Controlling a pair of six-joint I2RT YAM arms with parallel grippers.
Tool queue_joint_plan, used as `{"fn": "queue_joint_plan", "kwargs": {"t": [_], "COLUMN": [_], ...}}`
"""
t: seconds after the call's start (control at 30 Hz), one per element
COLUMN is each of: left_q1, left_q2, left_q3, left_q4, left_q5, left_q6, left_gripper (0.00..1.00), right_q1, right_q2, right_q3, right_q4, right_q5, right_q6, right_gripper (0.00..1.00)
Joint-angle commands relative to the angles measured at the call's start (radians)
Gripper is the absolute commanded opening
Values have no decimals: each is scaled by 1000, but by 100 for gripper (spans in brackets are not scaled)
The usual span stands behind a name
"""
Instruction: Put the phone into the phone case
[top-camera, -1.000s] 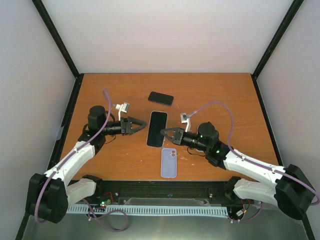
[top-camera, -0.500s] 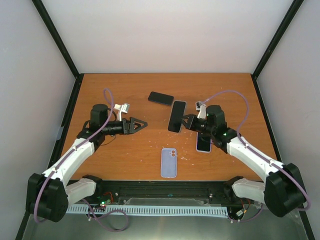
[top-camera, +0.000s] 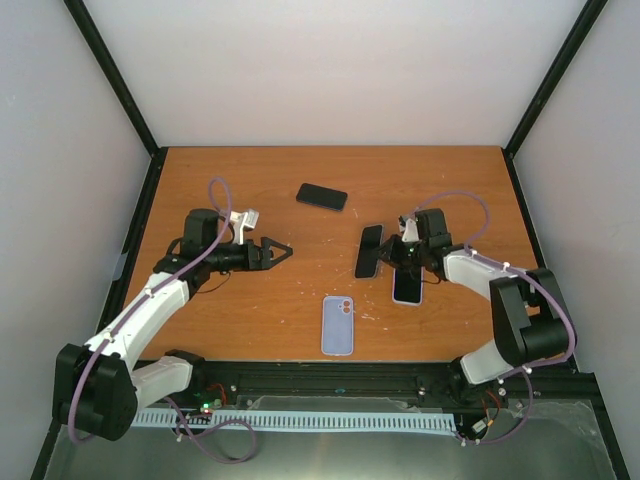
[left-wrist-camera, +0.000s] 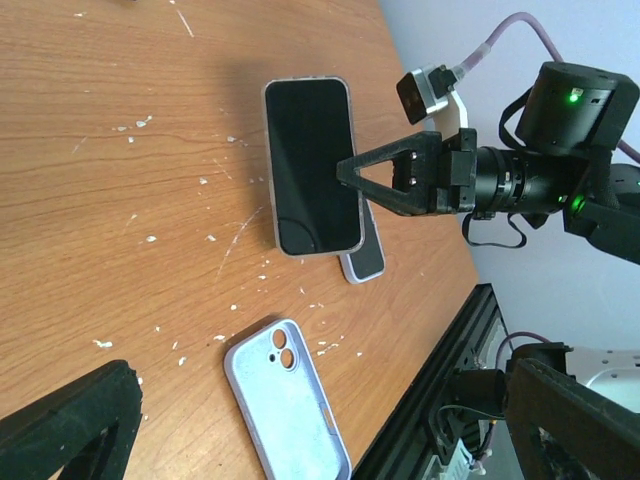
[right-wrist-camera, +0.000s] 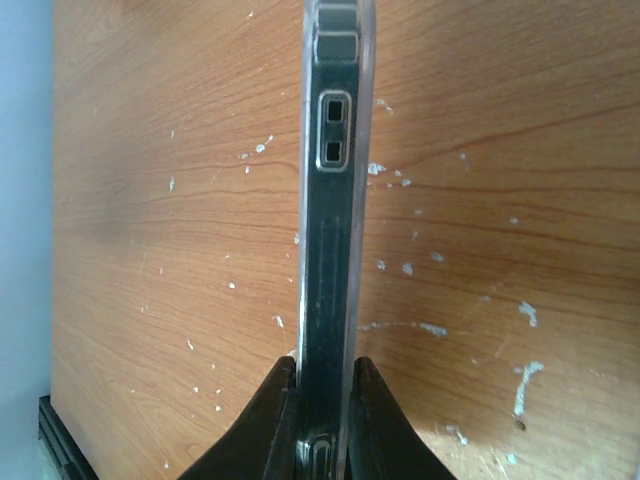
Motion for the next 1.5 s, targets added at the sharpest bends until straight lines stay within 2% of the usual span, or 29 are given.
{"fn": "queue_joint_plan", "kwargs": {"t": [0.0, 0.37, 0.87, 0.97, 1.23, 1.47], "left_q1": [-2, -2, -2, -2, -2, -2], "left_q2": [3, 9, 14, 13, 12, 10], "left_q3": [48, 52, 57, 60, 62, 59], "left_q4": [-31, -48, -61, -67, -75, -76], "left_q5": [-36, -47, -65, -73, -90, -111], "left_q6": [46, 53, 39, 37, 30, 15], "left_gripper": [100, 100, 100, 99, 100, 99], "right_q1": [-16, -47, -62, -62, -62, -57], "right_q2": [41, 136, 165, 158, 99, -23], "right_q3": [56, 68, 91, 98, 111, 66], "right_q4": [74, 72, -34, -53, -135, -189], "right_q5": [-90, -91, 21, 40, 70, 88], "right_q6": [-29, -36, -55, -52, -34, -11], "right_gripper": [4, 7, 21, 30, 45, 67]}}
